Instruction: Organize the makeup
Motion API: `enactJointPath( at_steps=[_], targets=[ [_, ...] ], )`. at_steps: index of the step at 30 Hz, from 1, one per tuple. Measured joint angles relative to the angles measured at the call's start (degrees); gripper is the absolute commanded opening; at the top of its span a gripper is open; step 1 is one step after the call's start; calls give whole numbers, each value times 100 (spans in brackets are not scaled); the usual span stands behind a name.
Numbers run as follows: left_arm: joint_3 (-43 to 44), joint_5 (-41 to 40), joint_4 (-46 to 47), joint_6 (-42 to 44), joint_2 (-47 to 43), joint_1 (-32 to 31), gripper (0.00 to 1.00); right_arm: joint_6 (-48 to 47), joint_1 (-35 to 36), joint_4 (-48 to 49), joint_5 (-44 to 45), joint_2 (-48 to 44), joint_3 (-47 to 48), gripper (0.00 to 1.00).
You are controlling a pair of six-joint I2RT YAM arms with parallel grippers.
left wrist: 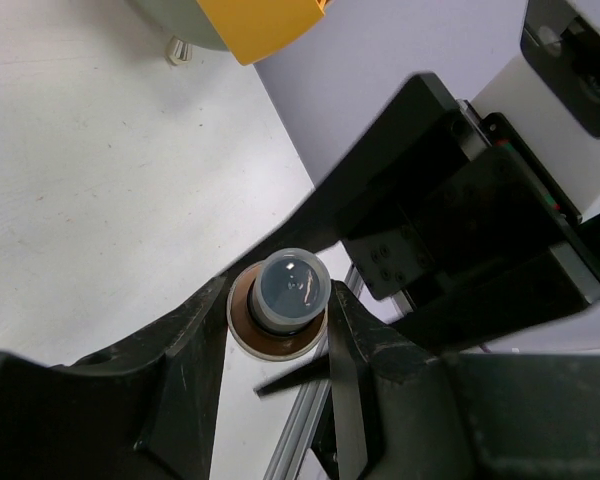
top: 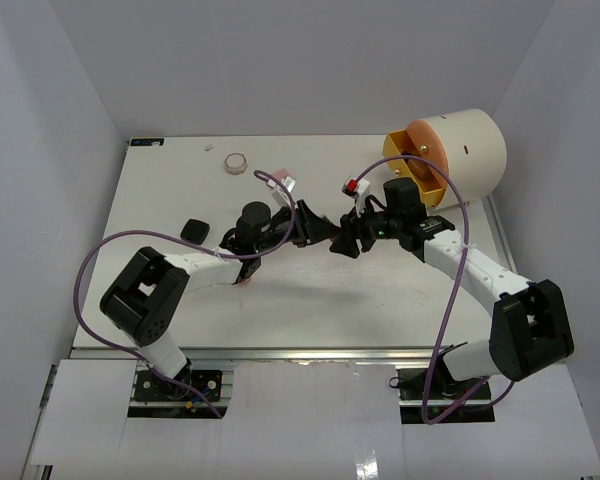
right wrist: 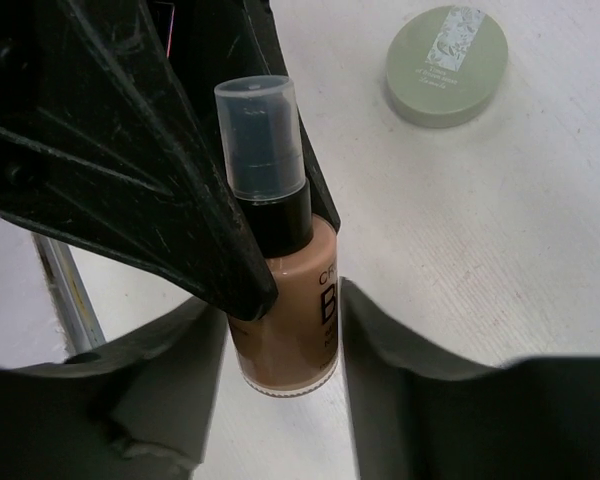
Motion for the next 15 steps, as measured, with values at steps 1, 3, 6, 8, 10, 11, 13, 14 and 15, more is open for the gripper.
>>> enactJointPath(
  at_steps=[1, 3, 6, 8, 10, 11, 13, 14, 15],
  targets=[
    [6, 10, 5, -12, 9, 0, 15, 5, 0, -2, 1, 0, 1, 37],
    [10, 34, 4, -41, 17, 0, 25, 21, 0, -25, -8, 0, 3, 28],
    [14, 40, 0, -77, 17, 2, 55, -32, 2, -64, -16, 2, 35, 19],
    [14, 37, 0, -88, 17, 2, 71, -59, 2, -90, -16, 0, 53, 15],
    [14, -8, -18, -90, 10, 2, 81, -107, 4, -109, -11, 0, 63, 12],
    [14, -53, -47, -75, -2, 2, 86, -132, 4, -117, -2, 0, 65, 12],
    [14, -143, -129, -29, -61, 11, 97, -198, 4, -162, 23, -4, 66, 11],
    [14, -188, -176, -3, -99, 17, 98, -236, 4, -192, 37, -7, 66, 11],
    [14, -220, -210, 28, -163, 40, 98, -292, 4, -235, 61, -13, 66, 11]
  ],
)
